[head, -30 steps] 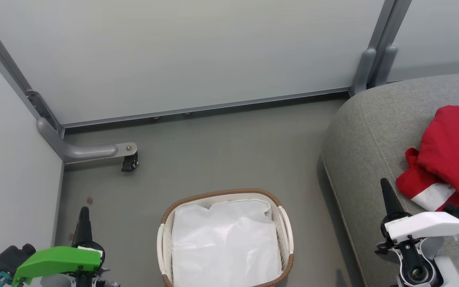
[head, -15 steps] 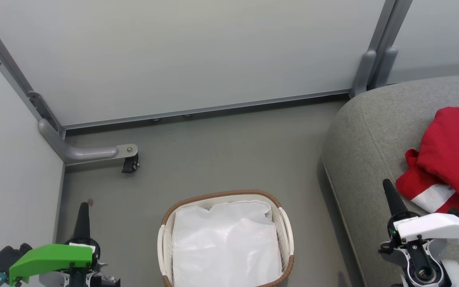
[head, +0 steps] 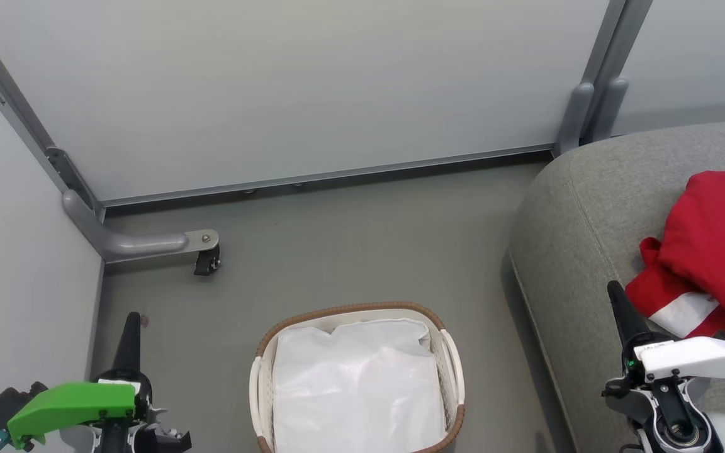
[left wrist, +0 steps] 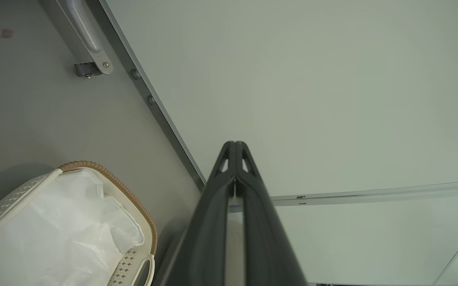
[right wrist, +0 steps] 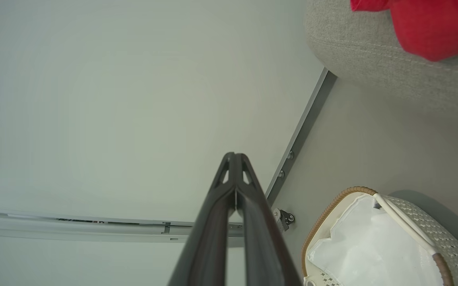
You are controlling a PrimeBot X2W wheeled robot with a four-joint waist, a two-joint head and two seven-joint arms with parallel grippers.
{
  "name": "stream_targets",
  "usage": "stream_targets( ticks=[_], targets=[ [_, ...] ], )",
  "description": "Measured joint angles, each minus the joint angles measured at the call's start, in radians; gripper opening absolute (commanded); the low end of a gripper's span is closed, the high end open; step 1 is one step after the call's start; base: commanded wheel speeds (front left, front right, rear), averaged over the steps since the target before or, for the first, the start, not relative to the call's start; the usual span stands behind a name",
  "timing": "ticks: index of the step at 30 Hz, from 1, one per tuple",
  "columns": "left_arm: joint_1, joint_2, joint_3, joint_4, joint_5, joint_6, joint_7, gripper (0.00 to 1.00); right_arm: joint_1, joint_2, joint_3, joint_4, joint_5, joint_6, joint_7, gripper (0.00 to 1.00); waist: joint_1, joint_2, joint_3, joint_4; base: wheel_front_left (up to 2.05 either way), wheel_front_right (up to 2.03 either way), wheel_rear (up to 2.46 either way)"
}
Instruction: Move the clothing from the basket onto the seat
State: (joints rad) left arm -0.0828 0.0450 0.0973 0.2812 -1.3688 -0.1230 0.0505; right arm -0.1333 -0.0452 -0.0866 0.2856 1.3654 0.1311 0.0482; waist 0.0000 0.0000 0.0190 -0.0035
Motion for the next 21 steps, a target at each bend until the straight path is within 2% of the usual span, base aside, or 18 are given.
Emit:
stream_targets(
  ticks=[21],
  targets=[
    [-0.013, 0.001, 0.01, -0.022, -0.158, -0.002, 0.042, 0.0, 0.012, -0.001, -0.018, -0.026, 0.161, 0.0, 0.042, 0.0, 0.0, 0.0, -0.01, 0.002, 0.0, 0.0, 0.0]
  ],
)
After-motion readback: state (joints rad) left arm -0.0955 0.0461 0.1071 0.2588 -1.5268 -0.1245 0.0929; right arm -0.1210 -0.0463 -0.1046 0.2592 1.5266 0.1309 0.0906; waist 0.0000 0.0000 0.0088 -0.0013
